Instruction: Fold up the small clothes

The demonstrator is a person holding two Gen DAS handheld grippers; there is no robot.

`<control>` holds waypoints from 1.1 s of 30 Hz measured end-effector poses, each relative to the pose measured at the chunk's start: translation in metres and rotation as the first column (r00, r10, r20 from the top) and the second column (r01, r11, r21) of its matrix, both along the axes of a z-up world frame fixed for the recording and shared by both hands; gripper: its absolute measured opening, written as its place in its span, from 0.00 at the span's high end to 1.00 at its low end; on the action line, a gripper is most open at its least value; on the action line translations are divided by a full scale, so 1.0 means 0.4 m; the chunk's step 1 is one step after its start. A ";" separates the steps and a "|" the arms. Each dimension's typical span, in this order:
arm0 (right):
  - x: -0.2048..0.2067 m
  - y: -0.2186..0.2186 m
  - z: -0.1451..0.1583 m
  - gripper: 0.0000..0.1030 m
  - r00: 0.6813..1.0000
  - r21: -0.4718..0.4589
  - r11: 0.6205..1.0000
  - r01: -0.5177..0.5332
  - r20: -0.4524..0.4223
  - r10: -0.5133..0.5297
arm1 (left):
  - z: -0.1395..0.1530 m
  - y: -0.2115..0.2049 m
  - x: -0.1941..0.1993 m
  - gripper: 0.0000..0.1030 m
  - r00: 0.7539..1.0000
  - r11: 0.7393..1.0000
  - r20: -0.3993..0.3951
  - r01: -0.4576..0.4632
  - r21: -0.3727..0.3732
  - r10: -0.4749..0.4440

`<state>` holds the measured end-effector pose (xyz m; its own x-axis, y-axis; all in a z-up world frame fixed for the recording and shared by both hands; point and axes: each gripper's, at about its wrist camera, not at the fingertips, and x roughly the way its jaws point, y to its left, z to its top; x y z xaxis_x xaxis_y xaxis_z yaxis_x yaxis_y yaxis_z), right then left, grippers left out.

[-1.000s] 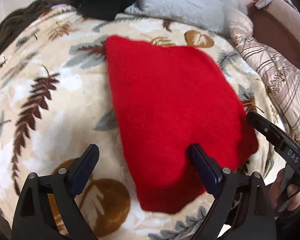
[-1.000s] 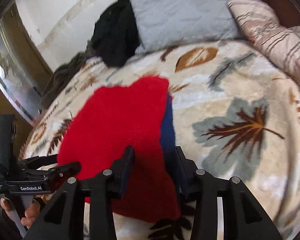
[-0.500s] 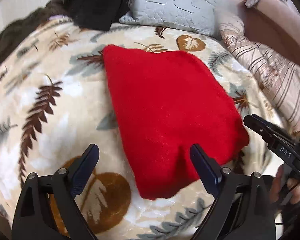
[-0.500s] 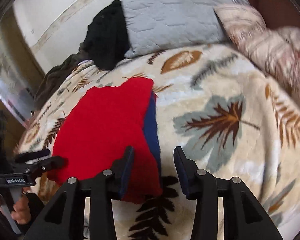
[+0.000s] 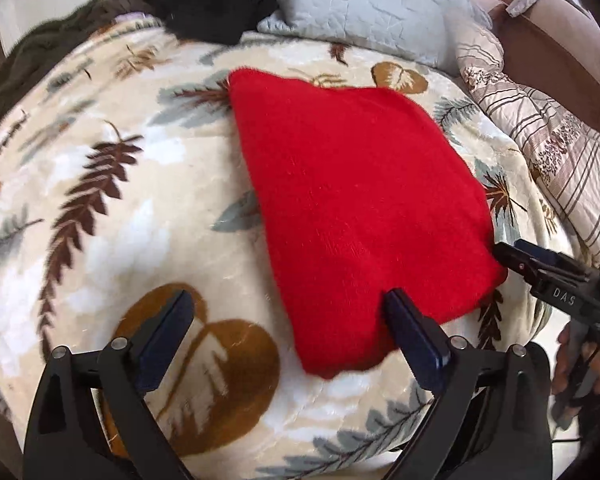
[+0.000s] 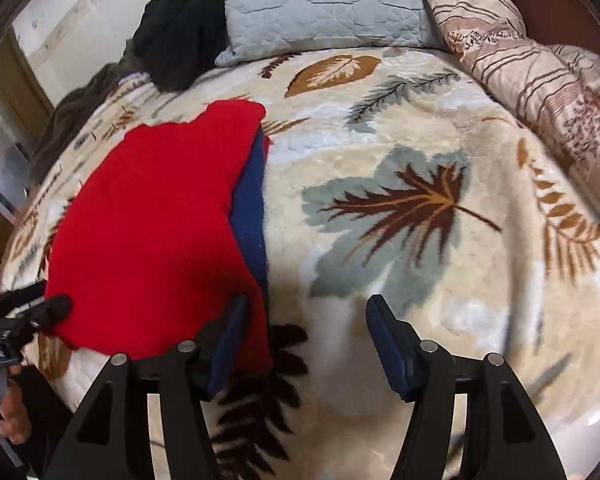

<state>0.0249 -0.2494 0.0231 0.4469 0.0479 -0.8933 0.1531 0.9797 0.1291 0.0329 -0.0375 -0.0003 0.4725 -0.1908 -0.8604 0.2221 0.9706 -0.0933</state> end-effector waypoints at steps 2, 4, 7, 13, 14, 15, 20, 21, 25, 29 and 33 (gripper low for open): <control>-0.013 -0.001 0.014 0.36 1.000 -0.040 0.999 -0.010 -0.014 0.009 | 0.009 -0.001 -0.016 0.06 0.999 1.000 0.032 0.004 0.027 -0.004; -0.028 -0.001 0.031 0.36 1.000 -0.085 0.996 -0.020 -0.021 0.018 | 0.018 -0.007 -0.033 0.06 0.998 0.998 0.067 0.008 0.065 -0.013; -0.053 -0.008 0.054 0.31 1.000 -0.126 0.992 -0.014 -0.024 0.011 | 0.029 -0.017 -0.054 0.06 0.994 0.993 0.106 0.012 0.118 -0.025; -0.133 0.008 0.120 0.07 0.997 -0.176 0.984 -0.017 0.071 0.030 | 0.035 -0.038 -0.093 0.06 0.986 0.976 0.162 -0.007 0.218 -0.029; -0.145 0.016 0.129 0.06 0.995 -0.199 0.980 -0.030 0.087 0.048 | 0.034 -0.041 -0.097 0.06 0.987 0.974 0.160 -0.008 0.228 -0.029; -0.150 0.023 0.135 0.04 0.994 -0.222 0.974 -0.039 0.091 0.060 | 0.033 -0.045 -0.104 0.06 0.987 0.973 0.156 -0.004 0.232 -0.033; -0.174 0.059 0.149 0.00 0.990 -0.300 0.952 -0.061 0.100 0.096 | 0.047 -0.043 -0.140 0.06 0.983 0.973 0.185 -0.034 0.229 -0.009; -0.178 0.066 0.152 0.00 0.989 -0.305 0.950 -0.064 0.108 0.101 | 0.049 -0.039 -0.145 0.06 0.982 0.974 0.187 -0.035 0.225 -0.008; -0.188 0.088 0.162 0.00 0.984 -0.321 0.945 -0.064 0.139 0.114 | 0.057 -0.026 -0.161 0.06 0.981 0.979 0.194 -0.040 0.202 0.000; -0.192 0.100 0.168 0.00 0.982 -0.331 0.942 -0.059 0.151 0.115 | 0.059 -0.023 -0.175 0.06 0.981 0.984 0.192 -0.042 0.175 0.007; -0.192 0.095 0.167 0.00 0.982 -0.322 0.945 -0.051 0.154 0.106 | 0.058 -0.031 -0.187 0.06 0.981 0.986 0.196 -0.034 0.164 0.001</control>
<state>-0.0519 -0.2114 0.0899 0.5975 -0.1831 -0.7807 0.0770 0.9822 -0.1715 -0.0418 -0.0499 0.0230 0.6360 -0.0437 -0.7705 0.2028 0.9728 0.1122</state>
